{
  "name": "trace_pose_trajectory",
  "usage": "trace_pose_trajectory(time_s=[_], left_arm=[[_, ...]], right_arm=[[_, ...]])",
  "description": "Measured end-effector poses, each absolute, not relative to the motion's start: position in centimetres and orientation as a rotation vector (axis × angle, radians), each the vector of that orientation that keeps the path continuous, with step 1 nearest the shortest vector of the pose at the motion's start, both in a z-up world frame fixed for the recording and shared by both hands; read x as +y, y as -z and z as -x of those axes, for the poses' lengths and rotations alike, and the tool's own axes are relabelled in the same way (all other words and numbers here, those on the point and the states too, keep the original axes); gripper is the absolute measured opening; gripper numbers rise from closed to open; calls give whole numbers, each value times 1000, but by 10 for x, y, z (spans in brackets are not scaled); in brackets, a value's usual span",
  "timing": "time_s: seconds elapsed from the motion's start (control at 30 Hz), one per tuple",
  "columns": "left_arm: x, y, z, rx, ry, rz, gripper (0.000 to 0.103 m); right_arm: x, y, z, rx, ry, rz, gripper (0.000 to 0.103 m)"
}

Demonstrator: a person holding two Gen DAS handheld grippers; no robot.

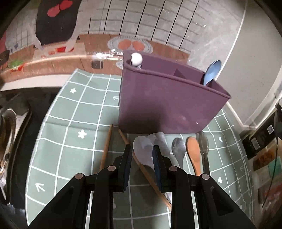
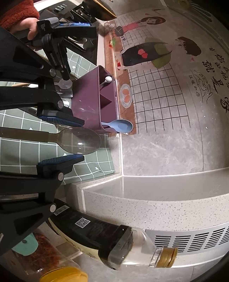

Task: Organize utensils
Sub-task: 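Grasp a clear grey spoon with the right gripper while the left grasps a white spoon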

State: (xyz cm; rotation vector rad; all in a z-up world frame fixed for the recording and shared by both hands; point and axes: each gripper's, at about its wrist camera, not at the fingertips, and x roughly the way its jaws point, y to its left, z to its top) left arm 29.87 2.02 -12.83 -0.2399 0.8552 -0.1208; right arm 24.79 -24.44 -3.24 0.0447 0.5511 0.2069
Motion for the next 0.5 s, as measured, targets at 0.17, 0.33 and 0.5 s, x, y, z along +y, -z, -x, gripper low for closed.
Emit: trace_pose_trajectory(time_s=[0.17, 0.33, 0.5], left_arm=[[14, 138, -310, 881, 137, 221, 25], [12, 141, -315, 889, 77, 211, 25], [14, 144, -322, 912, 42, 212, 15]], right_arm=[[-242, 34, -249, 553, -211, -40, 30], [-240, 36, -249, 557, -212, -33, 30], [-234, 38, -249, 561, -217, -23, 30]])
